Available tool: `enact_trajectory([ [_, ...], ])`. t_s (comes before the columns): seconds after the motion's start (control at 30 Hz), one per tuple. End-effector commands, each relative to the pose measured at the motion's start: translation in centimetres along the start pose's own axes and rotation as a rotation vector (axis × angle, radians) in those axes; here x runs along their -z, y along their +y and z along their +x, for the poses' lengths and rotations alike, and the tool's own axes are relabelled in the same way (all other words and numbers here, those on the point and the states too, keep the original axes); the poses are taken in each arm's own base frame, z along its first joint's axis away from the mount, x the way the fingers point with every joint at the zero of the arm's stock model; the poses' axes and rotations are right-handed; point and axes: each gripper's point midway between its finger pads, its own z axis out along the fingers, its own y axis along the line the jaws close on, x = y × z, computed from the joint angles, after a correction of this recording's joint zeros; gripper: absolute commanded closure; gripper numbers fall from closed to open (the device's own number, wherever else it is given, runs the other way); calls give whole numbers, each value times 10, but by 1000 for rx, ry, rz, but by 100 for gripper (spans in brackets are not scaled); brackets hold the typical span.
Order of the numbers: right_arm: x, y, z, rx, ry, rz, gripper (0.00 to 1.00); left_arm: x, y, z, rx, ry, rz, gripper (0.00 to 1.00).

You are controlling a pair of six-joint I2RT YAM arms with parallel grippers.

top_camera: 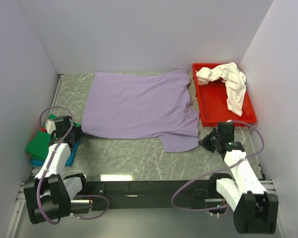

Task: Fold and stack the t-shirts
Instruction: Flatten the tshirt out, then fold the tshirt

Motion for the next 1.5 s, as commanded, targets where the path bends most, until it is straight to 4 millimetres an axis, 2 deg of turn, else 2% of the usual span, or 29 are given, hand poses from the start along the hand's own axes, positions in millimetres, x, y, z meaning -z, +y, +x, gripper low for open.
enact_trajectory([
  [0.0,27,16,-3,35,-12,-58,100,0,-4,-6,12,-25,-2,99],
  [0.07,42,25,-8,55,-45,-99,100,0,-3,-4,11,-23,-3,99],
  [0.23,67,30,-6,79,-83,-147,100,3,7,-6,-7,-40,-39,99],
  [0.43,83,28,2,92,-88,-168,100,16,13,-16,-13,-92,-59,99],
  [0.7,110,31,3,115,-134,-210,100,29,28,-16,-23,-114,-80,99],
  [0.9,130,40,1,129,-166,-253,100,32,20,-17,-71,-112,-42,99],
  [1.03,124,58,-11,126,-161,-289,100,20,6,-12,-108,-73,-42,99],
  [1.1,120,69,-19,117,-161,-303,100,16,-10,-14,-110,-70,-34,99],
  [1.13,115,78,-29,115,-165,-309,100,7,-10,-6,-126,-42,-60,99],
  [1.17,112,82,-35,106,-175,-304,100,5,-25,-11,-121,-55,-47,99],
  [1.2,109,87,-41,100,-178,-306,100,2,-31,-9,-126,-49,-49,99],
  [1.23,102,98,-52,96,-179,-313,100,-6,-42,-7,-136,-39,-58,99],
  [1.27,99,103,-58,95,-178,-310,100,-9,-46,-6,-136,-38,-71,99],
  [1.3,88,107,-67,90,-172,-283,100,-13,-50,-8,-139,-45,-81,99],
  [1.33,88,116,-75,88,-182,-293,100,-21,-57,-7,-145,-41,-93,99],
  [1.47,69,141,-100,84,-183,-291,100,-40,-65,-7,-147,-39,-139,99],
])
